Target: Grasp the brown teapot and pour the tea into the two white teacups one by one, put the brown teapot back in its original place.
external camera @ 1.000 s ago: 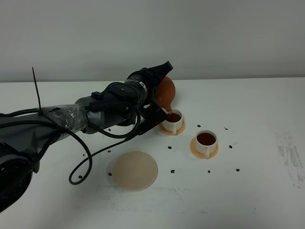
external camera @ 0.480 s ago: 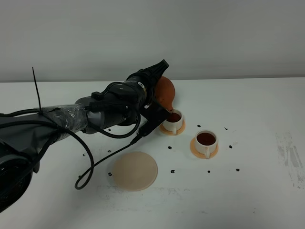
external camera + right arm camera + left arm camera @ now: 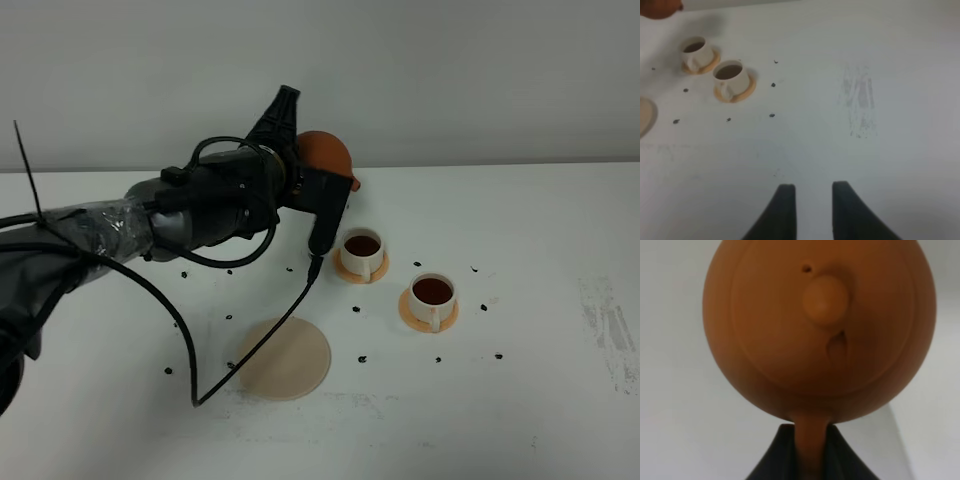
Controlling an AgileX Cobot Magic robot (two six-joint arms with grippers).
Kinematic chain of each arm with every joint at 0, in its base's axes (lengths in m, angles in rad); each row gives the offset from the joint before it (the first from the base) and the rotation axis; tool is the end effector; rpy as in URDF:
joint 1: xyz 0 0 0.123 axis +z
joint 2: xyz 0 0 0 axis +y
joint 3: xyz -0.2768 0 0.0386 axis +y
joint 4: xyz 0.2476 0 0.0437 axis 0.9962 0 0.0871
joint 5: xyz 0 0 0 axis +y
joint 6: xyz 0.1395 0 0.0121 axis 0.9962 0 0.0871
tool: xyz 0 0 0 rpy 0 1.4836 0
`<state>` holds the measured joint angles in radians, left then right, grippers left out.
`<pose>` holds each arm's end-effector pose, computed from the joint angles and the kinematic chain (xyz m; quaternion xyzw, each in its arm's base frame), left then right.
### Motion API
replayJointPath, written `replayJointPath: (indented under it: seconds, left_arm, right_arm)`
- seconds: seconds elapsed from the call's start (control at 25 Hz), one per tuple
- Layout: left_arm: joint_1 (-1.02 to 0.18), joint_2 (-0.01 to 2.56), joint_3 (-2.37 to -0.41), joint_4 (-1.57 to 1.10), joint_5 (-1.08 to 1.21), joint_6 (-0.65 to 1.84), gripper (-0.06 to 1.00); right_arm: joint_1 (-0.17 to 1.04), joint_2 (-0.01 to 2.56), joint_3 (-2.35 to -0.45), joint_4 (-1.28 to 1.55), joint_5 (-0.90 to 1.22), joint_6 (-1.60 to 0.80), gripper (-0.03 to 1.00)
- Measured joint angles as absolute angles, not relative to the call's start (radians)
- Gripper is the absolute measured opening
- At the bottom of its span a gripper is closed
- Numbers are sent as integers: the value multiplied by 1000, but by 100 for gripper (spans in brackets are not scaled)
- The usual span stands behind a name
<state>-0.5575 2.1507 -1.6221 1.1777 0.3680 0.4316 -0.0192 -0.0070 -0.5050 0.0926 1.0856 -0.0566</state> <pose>0.4741 -0.2407 0.1730 0.7246 0.4864 0.3579 0.3322 0.0410 0.0107 0.2540 -0.0186 0.8555 0.0266 0.5168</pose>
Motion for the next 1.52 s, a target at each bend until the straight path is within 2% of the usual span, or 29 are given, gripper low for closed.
replayJointPath:
  seconds: [0.32, 0.6, 1.0, 1.52]
  left_arm:
    - [-515, 2037, -1584, 657, 503, 427, 12]
    - [-463, 1989, -1471, 367, 534, 407, 12]
    - [-402, 1998, -1412, 293, 530, 258, 12]
    - [-397, 2098, -1412, 236, 515, 245, 12]
  right_arm:
    - [-19, -7, -505, 93, 1086, -57, 21]
    - [-19, -7, -505, 93, 1086, -57, 21]
    - [-19, -7, -505, 93, 1086, -57, 21]
    - [-19, -7, -505, 93, 1086, -57, 21]
